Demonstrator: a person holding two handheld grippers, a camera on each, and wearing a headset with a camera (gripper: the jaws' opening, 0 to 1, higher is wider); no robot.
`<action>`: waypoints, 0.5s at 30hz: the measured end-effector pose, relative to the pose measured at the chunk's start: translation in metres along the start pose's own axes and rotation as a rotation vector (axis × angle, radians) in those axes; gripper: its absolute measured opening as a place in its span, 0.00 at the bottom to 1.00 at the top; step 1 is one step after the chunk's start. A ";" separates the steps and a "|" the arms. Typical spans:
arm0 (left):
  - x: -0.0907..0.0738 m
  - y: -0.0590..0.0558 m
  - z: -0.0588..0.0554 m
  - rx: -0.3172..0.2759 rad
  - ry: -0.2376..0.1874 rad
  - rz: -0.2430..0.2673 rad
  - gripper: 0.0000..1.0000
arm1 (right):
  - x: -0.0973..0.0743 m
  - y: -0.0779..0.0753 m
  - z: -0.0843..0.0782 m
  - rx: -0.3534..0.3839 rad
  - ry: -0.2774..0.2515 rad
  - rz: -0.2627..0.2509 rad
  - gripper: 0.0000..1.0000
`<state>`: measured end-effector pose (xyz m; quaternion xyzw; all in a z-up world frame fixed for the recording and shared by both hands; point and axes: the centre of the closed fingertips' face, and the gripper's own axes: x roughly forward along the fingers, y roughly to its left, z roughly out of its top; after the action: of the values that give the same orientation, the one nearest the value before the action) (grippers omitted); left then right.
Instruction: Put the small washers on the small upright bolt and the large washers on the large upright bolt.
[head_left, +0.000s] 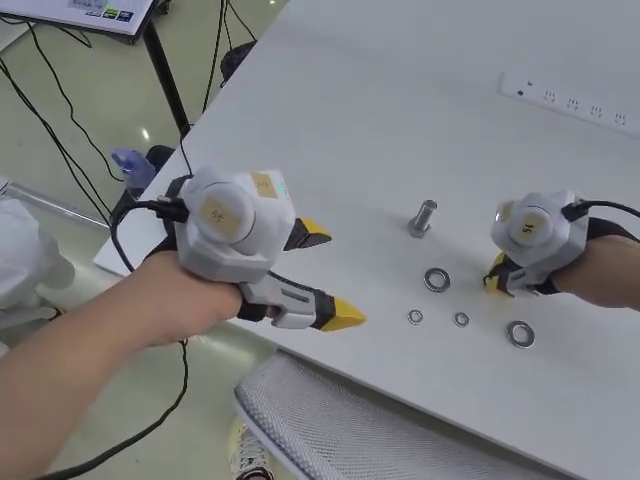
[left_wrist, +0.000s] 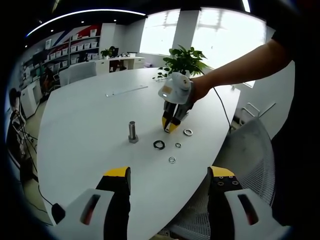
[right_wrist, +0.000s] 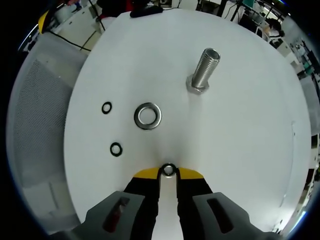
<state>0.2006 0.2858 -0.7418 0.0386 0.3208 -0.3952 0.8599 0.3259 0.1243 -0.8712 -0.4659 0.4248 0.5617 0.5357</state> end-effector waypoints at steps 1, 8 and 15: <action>0.000 0.000 0.000 0.001 0.000 -0.001 0.61 | 0.000 0.000 0.000 0.003 -0.002 -0.001 0.13; 0.000 -0.002 0.000 0.006 0.007 -0.006 0.61 | -0.007 -0.002 0.001 0.061 -0.029 0.007 0.13; 0.002 -0.002 0.003 0.013 0.001 -0.006 0.61 | -0.026 -0.005 0.001 0.091 -0.029 0.020 0.13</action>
<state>0.2018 0.2826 -0.7400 0.0434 0.3189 -0.3996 0.8583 0.3308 0.1199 -0.8457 -0.4284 0.4467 0.5539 0.5569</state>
